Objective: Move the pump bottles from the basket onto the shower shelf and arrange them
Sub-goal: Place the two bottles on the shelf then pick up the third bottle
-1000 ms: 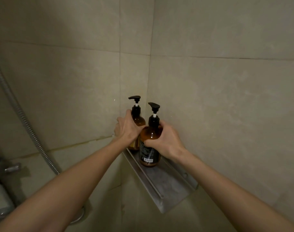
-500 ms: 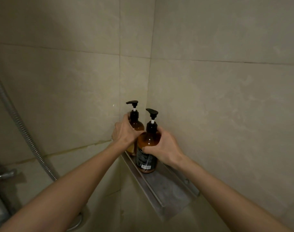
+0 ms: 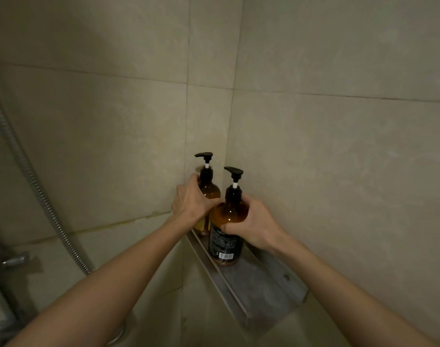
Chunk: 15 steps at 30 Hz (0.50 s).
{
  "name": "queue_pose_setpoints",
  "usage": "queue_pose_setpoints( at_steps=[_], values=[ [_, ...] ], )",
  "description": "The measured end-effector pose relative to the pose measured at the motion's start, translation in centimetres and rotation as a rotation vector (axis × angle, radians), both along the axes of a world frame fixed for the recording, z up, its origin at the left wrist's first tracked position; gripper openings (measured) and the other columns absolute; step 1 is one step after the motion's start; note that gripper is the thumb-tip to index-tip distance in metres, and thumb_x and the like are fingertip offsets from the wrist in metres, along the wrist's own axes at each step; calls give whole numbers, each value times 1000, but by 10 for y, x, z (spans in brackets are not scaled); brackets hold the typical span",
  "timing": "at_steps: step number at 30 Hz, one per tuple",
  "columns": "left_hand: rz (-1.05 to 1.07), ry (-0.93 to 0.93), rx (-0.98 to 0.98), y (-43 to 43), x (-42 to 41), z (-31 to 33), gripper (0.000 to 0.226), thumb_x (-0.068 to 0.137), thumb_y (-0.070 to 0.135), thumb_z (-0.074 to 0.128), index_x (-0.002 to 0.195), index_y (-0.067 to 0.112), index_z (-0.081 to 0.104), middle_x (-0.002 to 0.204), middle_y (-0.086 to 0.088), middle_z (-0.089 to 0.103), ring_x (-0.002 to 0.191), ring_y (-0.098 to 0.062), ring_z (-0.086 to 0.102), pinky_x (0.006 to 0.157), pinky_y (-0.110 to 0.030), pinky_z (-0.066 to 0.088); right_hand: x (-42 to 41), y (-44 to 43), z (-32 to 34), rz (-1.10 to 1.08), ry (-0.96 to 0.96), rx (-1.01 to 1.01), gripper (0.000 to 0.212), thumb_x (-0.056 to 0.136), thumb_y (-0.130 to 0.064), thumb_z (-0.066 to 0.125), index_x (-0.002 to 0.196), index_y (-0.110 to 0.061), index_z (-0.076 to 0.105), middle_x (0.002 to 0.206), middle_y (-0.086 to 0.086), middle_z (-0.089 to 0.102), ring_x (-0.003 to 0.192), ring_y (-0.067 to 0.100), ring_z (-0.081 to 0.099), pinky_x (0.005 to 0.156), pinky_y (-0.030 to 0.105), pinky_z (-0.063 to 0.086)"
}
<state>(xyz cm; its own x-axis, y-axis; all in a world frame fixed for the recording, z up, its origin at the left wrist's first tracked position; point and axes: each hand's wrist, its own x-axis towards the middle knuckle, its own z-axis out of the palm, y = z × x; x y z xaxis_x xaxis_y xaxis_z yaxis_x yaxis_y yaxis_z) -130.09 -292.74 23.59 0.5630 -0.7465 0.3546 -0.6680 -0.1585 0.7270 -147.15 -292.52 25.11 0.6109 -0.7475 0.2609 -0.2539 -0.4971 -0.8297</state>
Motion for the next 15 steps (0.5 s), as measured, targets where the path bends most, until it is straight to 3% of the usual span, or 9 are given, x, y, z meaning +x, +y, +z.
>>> queue_pose_setpoints(
  at_steps=[5, 15],
  values=[
    [-3, 6, 14, -1, 0, -1, 86, 55, 56, 81, 124, 24, 40, 119, -8, 57, 105, -27, 58, 83, -46, 54, -4, -2, -1, 30, 18, 11, 54, 59, -21, 79, 102, -41, 54, 99, -18, 63, 90, -8, 58, 69, 8, 44],
    [26, 0, 28, -1, 0, -4, 85, 54, 60, 79, 122, 27, 40, 115, -8, 56, 101, -28, 58, 82, -46, 54, -6, -5, -3, 94, 17, 7, 60, 58, -24, 77, 113, -33, 56, 106, -11, 65, 99, 3, 60, 86, 27, 49]
  ],
)
